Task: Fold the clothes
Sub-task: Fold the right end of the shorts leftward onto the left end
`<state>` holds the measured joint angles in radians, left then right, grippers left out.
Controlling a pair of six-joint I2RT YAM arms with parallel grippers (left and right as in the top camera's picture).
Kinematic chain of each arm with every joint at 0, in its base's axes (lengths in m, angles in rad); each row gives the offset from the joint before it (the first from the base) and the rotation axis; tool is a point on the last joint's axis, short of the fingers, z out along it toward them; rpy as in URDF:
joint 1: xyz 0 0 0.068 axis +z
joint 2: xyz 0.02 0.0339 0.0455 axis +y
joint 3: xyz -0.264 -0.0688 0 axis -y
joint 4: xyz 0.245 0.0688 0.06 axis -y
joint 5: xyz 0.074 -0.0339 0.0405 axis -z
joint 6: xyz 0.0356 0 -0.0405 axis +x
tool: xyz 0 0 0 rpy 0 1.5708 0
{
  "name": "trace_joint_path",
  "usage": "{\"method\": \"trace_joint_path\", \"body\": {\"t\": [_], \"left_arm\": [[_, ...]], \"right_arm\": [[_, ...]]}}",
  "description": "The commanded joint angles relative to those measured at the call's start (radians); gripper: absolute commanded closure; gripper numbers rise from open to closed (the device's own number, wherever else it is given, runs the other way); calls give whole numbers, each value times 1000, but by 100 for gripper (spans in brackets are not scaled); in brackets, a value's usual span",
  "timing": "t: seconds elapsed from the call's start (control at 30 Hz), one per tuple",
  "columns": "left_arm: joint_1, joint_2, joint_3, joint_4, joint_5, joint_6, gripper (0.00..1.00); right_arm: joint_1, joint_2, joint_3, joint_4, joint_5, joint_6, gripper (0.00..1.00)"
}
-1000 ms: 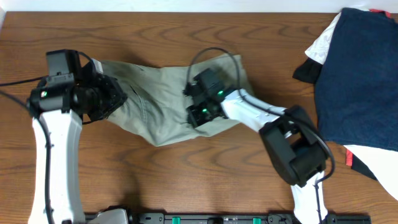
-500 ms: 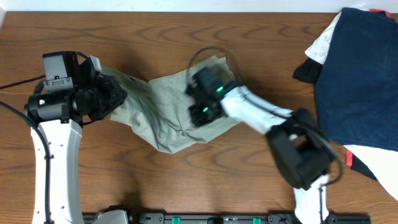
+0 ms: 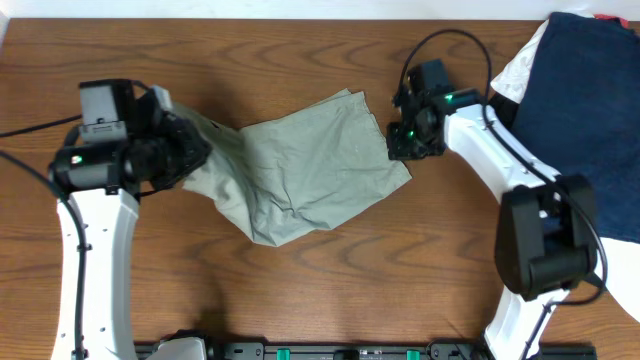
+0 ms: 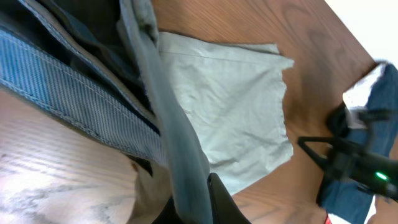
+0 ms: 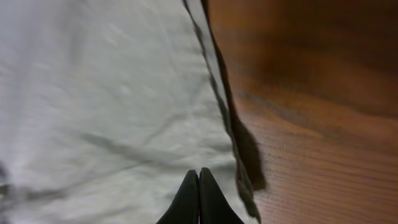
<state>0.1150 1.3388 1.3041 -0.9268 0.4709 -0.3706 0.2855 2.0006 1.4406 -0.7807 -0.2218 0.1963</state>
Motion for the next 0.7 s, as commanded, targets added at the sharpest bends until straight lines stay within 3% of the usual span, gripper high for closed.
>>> {"method": "trace_joint_path", "body": {"t": [0.0, 0.27, 0.67], "left_arm": [[-60, 10, 16, 25, 15, -33, 94], [-261, 42, 16, 172, 14, -62, 94], [-465, 281, 16, 403, 15, -186, 94]], "right_arm": [[10, 56, -47, 16, 10, -26, 99], [34, 141, -67, 12, -56, 6, 99], [101, 141, -67, -32, -56, 37, 99]]}}
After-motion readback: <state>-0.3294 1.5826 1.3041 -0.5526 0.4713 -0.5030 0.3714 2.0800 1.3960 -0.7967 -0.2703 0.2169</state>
